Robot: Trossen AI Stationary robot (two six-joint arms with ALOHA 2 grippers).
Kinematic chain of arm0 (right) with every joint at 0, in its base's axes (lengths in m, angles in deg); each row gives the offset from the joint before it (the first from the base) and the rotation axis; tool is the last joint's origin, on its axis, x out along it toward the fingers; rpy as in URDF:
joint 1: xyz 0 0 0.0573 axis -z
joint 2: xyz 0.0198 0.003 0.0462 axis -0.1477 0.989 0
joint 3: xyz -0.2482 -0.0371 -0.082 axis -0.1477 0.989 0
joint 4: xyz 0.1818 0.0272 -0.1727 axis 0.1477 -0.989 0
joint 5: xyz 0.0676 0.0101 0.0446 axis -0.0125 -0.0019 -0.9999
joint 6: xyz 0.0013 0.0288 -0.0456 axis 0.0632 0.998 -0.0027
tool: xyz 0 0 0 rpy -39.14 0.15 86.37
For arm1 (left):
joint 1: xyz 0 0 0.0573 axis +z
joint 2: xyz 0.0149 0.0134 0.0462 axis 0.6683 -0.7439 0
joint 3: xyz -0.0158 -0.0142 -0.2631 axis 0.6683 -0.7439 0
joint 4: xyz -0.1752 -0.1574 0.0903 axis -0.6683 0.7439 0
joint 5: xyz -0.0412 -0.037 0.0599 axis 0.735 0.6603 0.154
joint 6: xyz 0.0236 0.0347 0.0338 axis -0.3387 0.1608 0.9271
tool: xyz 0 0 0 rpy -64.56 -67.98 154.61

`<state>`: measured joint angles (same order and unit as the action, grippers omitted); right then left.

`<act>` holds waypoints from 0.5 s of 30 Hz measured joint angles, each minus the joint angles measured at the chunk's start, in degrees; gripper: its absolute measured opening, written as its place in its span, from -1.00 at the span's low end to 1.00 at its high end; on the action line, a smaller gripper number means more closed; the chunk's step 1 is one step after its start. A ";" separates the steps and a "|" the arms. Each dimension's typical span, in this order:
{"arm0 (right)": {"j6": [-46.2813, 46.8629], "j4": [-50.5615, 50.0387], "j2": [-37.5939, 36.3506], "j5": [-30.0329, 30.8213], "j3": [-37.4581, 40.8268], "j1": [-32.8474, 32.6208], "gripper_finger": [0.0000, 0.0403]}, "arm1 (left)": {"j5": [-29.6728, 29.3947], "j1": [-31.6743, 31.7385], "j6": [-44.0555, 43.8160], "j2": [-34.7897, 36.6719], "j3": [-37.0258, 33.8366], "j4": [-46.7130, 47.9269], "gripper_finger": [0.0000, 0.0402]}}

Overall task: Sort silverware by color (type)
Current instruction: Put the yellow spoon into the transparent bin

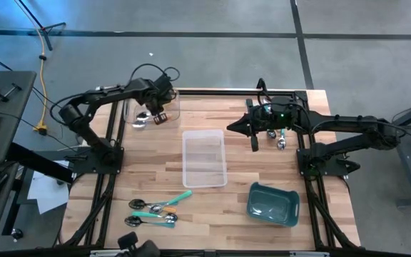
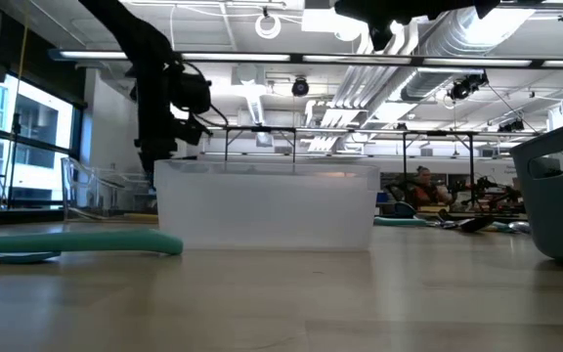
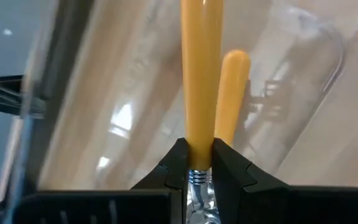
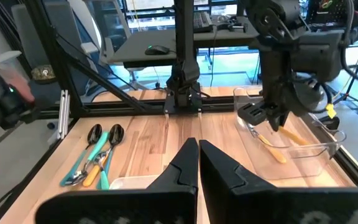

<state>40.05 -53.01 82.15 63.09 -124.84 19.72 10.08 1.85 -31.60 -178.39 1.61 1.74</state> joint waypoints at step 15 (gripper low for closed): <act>0.00 -0.02 0.00 0.02 0.00 -0.02 -1.00 | 1.15 2.50 2.97 -7.42 0.00 0.08 -0.84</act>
<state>40.05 -53.04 82.15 63.12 -124.84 19.70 11.23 4.35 -28.62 -185.81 1.61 1.82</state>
